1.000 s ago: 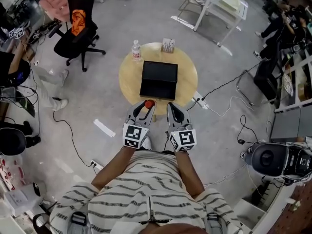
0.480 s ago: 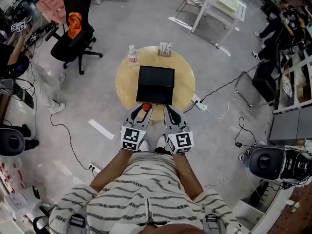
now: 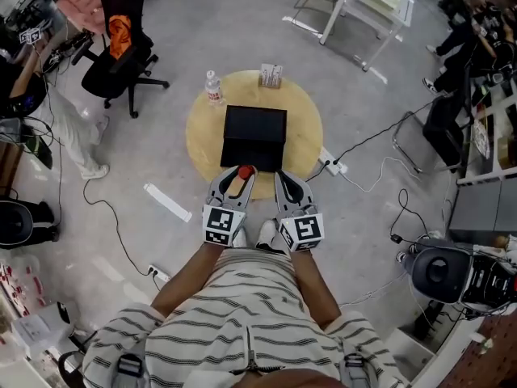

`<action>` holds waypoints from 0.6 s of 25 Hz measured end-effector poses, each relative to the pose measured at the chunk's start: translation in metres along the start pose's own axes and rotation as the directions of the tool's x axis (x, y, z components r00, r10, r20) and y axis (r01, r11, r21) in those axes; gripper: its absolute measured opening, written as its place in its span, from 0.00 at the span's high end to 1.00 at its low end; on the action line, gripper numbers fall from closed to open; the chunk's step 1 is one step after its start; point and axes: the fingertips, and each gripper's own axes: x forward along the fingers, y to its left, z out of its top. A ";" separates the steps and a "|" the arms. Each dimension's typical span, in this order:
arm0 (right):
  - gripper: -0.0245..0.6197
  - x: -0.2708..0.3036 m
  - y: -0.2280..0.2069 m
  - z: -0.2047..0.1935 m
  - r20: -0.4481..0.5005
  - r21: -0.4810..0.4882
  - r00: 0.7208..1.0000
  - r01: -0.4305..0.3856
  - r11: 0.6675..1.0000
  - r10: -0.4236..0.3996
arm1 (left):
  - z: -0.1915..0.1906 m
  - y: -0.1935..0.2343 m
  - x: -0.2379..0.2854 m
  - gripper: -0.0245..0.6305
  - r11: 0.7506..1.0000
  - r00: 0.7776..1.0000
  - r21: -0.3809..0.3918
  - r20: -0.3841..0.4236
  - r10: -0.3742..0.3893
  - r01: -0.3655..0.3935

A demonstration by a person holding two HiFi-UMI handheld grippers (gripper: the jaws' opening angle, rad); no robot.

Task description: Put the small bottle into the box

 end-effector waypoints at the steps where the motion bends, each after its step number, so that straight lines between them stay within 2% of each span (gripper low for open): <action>1: 0.95 0.001 -0.003 -0.001 -0.002 0.003 1.000 -0.001 1.000 0.001 | 0.000 0.000 0.004 0.74 1.000 1.000 0.002 -0.002 0.000 0.000; 15: 0.95 0.014 -0.032 -0.025 -0.043 0.039 0.999 -0.017 0.999 0.019 | -0.018 0.004 0.044 0.74 1.000 0.998 0.007 -0.060 0.025 -0.024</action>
